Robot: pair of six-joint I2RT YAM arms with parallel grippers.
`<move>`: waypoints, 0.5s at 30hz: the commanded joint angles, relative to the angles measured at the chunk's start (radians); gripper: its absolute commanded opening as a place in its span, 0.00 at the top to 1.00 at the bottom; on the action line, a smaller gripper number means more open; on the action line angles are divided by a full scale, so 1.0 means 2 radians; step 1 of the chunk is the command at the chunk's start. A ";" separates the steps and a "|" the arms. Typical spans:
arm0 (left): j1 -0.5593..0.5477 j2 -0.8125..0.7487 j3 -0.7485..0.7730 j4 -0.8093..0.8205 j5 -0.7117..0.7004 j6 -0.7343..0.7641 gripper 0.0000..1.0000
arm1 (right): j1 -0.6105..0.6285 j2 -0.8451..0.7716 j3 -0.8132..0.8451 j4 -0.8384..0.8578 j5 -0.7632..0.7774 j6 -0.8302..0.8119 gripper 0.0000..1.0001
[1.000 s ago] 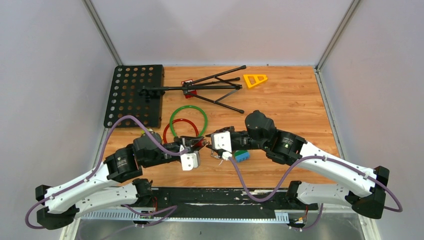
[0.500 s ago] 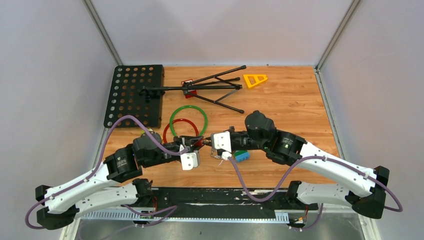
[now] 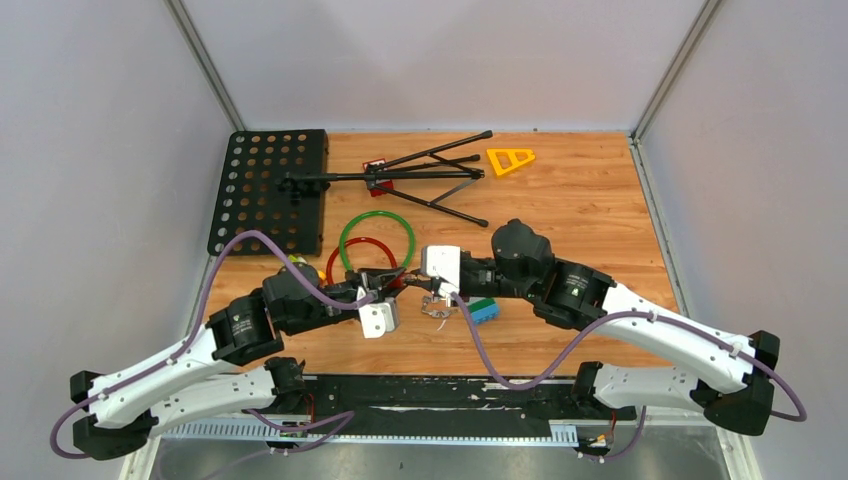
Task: Lock with the key
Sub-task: Lock the lock.
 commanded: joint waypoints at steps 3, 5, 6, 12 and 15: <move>-0.001 -0.009 -0.001 0.018 -0.010 0.008 1.00 | -0.002 0.016 0.038 0.049 -0.024 0.205 1.00; -0.001 -0.010 0.001 0.016 -0.011 0.009 1.00 | -0.002 0.016 0.033 0.062 -0.041 0.246 1.00; -0.001 -0.010 0.001 0.015 -0.012 0.009 1.00 | -0.002 0.016 0.031 0.063 -0.044 0.262 1.00; -0.001 -0.014 0.002 0.014 -0.017 0.006 1.00 | 0.000 0.011 0.023 0.007 -0.004 0.172 1.00; -0.001 -0.016 0.002 0.013 -0.015 0.001 1.00 | 0.015 -0.014 -0.014 0.020 0.042 0.053 1.00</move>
